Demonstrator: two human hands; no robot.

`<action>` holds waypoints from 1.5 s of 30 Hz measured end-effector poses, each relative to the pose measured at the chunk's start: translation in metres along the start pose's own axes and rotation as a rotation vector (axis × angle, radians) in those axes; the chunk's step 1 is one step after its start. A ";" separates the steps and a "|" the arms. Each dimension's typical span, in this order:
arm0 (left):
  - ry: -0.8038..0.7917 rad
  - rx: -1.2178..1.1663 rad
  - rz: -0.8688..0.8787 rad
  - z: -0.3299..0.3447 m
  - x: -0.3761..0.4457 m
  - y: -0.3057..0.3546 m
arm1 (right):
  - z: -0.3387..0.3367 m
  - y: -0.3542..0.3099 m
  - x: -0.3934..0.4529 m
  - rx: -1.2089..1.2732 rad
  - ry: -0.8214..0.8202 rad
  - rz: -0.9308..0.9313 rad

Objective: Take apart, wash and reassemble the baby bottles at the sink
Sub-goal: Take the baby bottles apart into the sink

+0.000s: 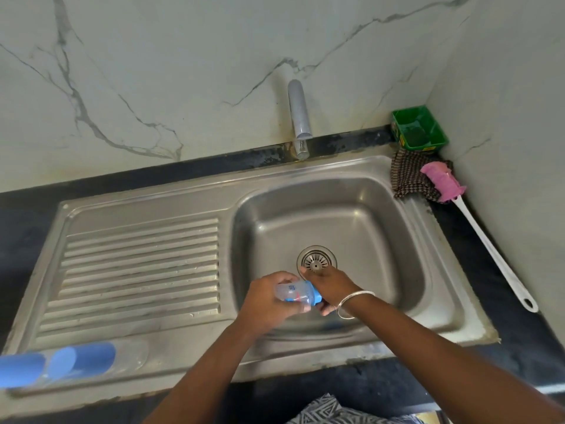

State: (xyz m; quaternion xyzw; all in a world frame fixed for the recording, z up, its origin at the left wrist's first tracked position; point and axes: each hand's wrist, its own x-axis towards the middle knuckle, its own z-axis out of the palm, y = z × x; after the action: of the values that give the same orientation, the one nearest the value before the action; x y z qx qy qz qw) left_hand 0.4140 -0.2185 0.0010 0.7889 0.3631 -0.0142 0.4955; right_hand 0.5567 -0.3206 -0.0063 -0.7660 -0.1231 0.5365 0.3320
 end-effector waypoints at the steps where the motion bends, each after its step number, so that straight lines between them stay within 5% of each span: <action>1: -0.009 -0.060 -0.039 -0.002 0.000 -0.001 | 0.004 0.001 0.000 0.014 0.042 0.004; 8: -0.081 -0.355 -0.217 -0.019 0.008 -0.008 | 0.025 -0.002 -0.008 0.030 0.250 -0.093; 12: -0.151 -0.624 -0.400 -0.023 0.002 0.002 | 0.023 -0.002 -0.008 -0.052 0.323 -0.350; 19: -0.400 -0.788 -0.732 -0.037 0.010 0.000 | -0.009 0.016 0.010 0.161 -0.094 -0.595; 22: -0.377 -0.863 -0.803 -0.039 0.015 -0.007 | -0.026 0.020 0.010 0.186 -0.104 -0.598; 26: -0.225 -0.310 -0.686 -0.022 0.030 -0.020 | -0.035 0.031 0.015 0.101 0.036 -0.475; 30: -0.184 0.362 -0.311 -0.004 0.039 -0.035 | -0.027 0.038 0.016 -0.091 0.157 -0.344; 36: -0.268 0.682 -0.132 0.012 0.048 -0.045 | -0.016 0.040 0.013 0.029 0.227 -0.088; 40: -0.143 0.400 -0.052 0.013 0.045 -0.031 | -0.013 0.037 0.012 0.254 0.244 -0.023; 45: -0.172 -0.363 -0.296 0.014 0.033 -0.002 | -0.005 0.026 0.008 0.437 0.136 0.041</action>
State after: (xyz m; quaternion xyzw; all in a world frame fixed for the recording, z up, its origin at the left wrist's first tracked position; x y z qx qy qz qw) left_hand 0.4418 -0.2109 -0.0200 0.6212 0.4278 -0.0882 0.6506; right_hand 0.5601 -0.3377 -0.0284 -0.7126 0.0344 0.5043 0.4865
